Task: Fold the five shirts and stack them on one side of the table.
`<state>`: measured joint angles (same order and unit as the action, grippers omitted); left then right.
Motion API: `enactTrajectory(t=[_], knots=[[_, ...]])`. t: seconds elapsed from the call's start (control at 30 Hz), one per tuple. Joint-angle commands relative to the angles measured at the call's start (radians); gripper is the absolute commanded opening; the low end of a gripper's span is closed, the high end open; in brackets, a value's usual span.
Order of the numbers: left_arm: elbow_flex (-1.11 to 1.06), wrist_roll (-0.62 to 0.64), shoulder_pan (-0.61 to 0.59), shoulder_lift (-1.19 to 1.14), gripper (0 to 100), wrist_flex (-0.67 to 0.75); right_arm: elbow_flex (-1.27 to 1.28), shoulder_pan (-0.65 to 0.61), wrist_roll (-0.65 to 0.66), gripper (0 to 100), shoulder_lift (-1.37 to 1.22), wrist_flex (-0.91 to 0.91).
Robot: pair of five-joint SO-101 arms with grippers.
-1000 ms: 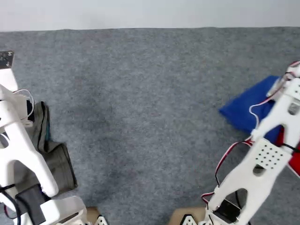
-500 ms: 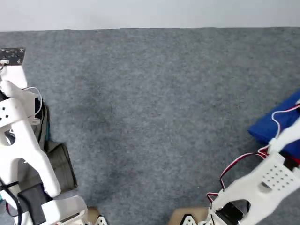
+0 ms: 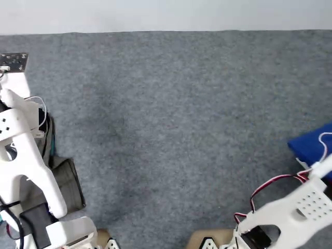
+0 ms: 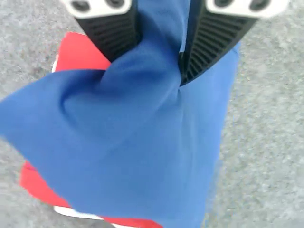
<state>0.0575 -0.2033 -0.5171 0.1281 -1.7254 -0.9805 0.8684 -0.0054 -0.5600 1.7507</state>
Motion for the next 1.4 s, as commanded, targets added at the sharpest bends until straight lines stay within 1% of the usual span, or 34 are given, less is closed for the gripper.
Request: enactTrajectory(t=[0.0, 0.23, 0.37, 0.4, 0.47, 0.6, 0.67, 0.83, 0.93, 1.0, 1.07, 1.2, 1.27, 1.37], knots=[[0.004, -0.011, 0.008, 0.044, 2, -0.028, -0.005, 0.041, 0.012, 0.8, -0.001, -0.036], [0.004, -0.011, 0.008, 0.043, 2, -0.028, -0.006, 0.091, 0.051, 0.8, -0.154, -0.140], [0.004, -0.011, 0.008, 0.043, 2, -0.028, -0.008, 0.116, 0.120, 1.5, -0.206, -0.205], [0.004, -0.011, 0.008, 0.043, 2, -0.028, -0.008, 0.119, 0.129, 3.0, -0.213, -0.209], [0.004, -0.011, 0.008, 0.043, 2, -0.028, -0.008, 0.119, 0.140, 9.9, -0.216, -0.209], [0.004, -0.011, 0.008, 0.043, 2, -0.028, -0.063, 0.117, 0.133, 28.4, -0.214, -0.185], [0.004, -0.011, 0.008, 0.043, 2, -0.028, -0.147, 0.116, 0.132, 31.5, -0.214, -0.136], [0.004, -0.011, 0.008, 0.043, 2, -0.028, -0.408, 0.094, 0.140, 31.4, -0.214, 0.042], [0.004, -0.011, 0.008, 0.043, 2, -0.028, -0.489, 0.094, 0.140, 28.5, -0.216, 0.044], [0.004, -0.009, 0.008, 0.043, 2, -0.028, -0.489, 0.093, 0.140, 22.9, -0.223, 0.044], [0.004, -0.009, 0.008, 0.043, 2, -0.028, -0.446, 0.090, 0.143, 15.1, -0.226, 0.041], [0.004, -0.009, 0.008, 0.043, 2, -0.028, -0.354, 0.088, 0.253, 0.3, -0.257, 0.036], [0.004, -0.009, 0.008, 0.043, 2, -0.028, -0.341, 0.101, 0.290, 2.6, -0.297, 0.035], [0.004, -0.011, 0.008, 0.043, 2, -0.028, -0.365, 0.131, 0.295, 2.2, -0.371, -0.008]])
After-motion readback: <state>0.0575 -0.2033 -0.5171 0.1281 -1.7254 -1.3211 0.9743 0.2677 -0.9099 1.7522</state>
